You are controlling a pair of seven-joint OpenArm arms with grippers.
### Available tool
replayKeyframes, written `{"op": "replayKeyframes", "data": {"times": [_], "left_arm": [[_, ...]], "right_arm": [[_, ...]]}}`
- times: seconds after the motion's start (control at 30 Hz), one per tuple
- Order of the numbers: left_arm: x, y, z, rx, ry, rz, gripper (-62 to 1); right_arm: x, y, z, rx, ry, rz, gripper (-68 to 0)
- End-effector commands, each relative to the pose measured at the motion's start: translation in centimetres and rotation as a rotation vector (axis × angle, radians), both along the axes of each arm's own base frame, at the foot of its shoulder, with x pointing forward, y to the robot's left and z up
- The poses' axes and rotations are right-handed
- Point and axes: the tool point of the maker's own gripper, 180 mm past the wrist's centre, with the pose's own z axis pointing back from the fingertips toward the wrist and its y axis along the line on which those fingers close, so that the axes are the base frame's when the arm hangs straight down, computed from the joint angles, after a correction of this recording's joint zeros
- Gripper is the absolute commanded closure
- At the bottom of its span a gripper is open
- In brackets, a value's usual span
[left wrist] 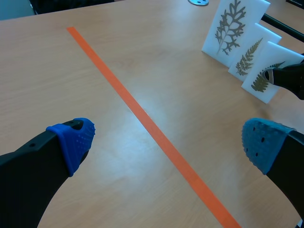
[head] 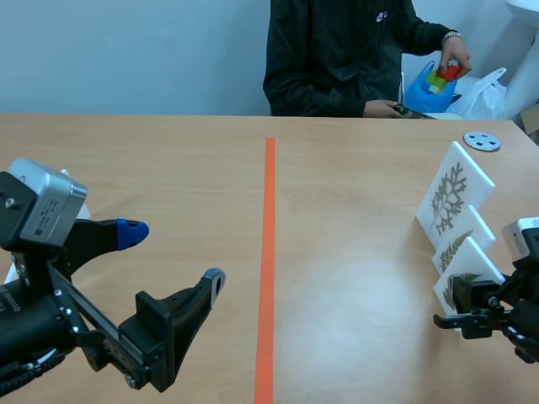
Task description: Sort the leaf by its shape. The table is split by an orange tape line. A compound leaf with several leaflets goes to the left side, a simple leaf with one blade goes to the right side. Return to the home posture when a red brick is placed on the table.
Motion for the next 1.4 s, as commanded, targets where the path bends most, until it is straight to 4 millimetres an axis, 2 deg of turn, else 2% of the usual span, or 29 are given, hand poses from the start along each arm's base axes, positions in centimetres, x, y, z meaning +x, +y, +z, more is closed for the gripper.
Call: {"op": "replayKeyframes", "data": {"times": [0.0, 0.2, 0.3, 0.47, 0.57, 0.7, 0.77, 0.8, 1.2, 1.37], "left_arm": [[0.3, -0.1, 1.1, -0.021, -0.036, 0.003, -62.3], [0.3, -0.1, 1.1, -0.021, -0.036, 0.003, -62.3], [0.3, -0.1, 1.1, -0.021, -0.036, 0.003, -62.3], [0.3, -0.1, 1.1, -0.021, -0.036, 0.003, -62.3], [0.3, -0.1, 1.1, -0.021, -0.036, 0.003, -62.3], [0.3, -0.1, 1.1, -0.021, -0.036, 0.002, -62.3], [0.3, -0.1, 1.1, -0.021, -0.036, 0.002, -62.3], [0.3, -0.1, 1.1, -0.021, -0.036, 0.002, -62.3], [0.2, -0.1, 1.1, -0.022, -0.036, 0.002, -62.3], [0.2, -0.1, 1.1, -0.022, -0.036, 0.002, -62.3]], "right_arm": [[0.8, -0.7, 1.9, -0.021, -0.052, -0.004, -21.8], [0.5, -0.5, 4.6, -0.045, -0.104, 0.014, -22.0], [0.4, -0.1, 6.6, -0.044, -0.143, 0.043, -26.8], [0.1, 0.1, 10.8, -0.025, -0.224, 0.067, -30.2], [-0.3, 0.4, 13.1, -0.010, -0.268, 0.102, -40.4], [-0.9, 1.7, 15.0, 0.056, -0.310, 0.174, -59.0], [-1.2, 2.6, 15.0, 0.080, -0.301, 0.228, -66.4], [-1.4, 3.0, 15.0, 0.086, -0.296, 0.249, -67.9], [-1.9, 6.0, 14.1, 0.159, -0.238, 0.328, -67.9], [-2.2, 8.1, 14.3, 0.166, -0.218, 0.384, -67.9]]}}
